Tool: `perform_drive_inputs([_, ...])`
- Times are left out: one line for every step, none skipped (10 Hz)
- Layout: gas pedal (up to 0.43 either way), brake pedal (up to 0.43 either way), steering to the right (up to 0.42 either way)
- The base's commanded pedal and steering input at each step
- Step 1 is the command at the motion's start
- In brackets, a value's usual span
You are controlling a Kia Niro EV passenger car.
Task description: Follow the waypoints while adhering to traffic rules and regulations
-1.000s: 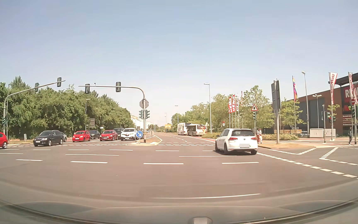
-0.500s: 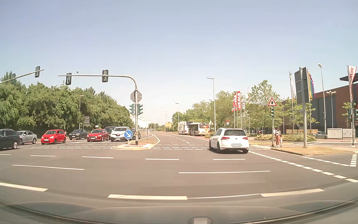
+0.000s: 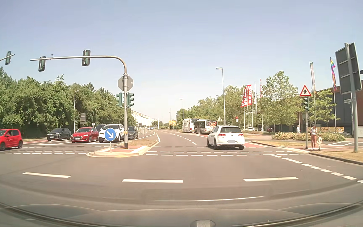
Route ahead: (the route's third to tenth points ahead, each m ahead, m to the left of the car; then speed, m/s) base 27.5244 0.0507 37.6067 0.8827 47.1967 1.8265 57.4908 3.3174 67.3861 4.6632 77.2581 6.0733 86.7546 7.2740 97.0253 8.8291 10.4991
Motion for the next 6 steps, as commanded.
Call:
perform_drive_inputs([0.000,0.000,-0.009])
perform_drive_inputs([0.000,0.000,-0.009])
perform_drive_inputs([0.000,0.000,-0.009])
perform_drive_inputs([0.028,0.000,-0.008])
perform_drive_inputs([0.118,0.000,-0.009])
perform_drive_inputs([0.209,0.000,-0.008])
